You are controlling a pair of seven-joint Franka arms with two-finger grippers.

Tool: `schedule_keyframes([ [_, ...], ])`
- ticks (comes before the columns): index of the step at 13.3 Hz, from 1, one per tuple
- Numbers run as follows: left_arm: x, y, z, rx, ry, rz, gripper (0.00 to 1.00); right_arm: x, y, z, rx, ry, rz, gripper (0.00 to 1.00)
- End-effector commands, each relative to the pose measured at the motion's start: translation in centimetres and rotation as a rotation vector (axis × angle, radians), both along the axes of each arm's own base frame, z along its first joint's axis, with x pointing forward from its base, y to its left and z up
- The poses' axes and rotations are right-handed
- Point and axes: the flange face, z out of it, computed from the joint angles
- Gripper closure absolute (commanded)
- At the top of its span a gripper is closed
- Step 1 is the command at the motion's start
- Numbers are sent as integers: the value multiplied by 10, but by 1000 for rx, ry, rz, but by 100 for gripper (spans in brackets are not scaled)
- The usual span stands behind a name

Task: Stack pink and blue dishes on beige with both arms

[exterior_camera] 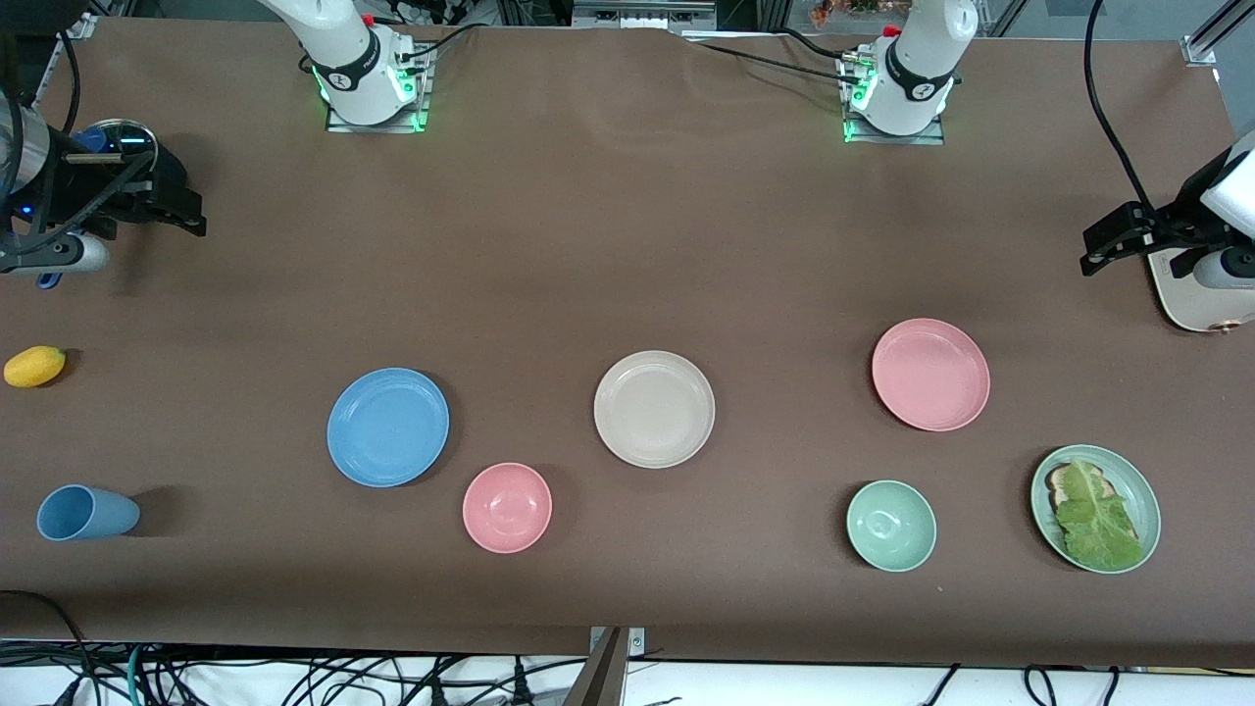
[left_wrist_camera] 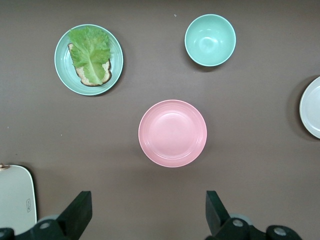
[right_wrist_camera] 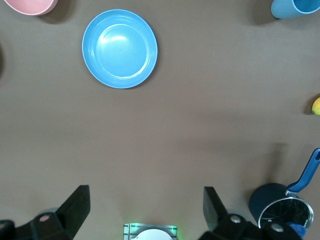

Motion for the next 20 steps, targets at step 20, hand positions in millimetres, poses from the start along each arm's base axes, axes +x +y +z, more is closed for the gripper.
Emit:
schedule_keyframes([
  [20, 51, 58, -303, -13, 269, 58, 0, -1, -4, -33, 9, 17, 4, 0],
])
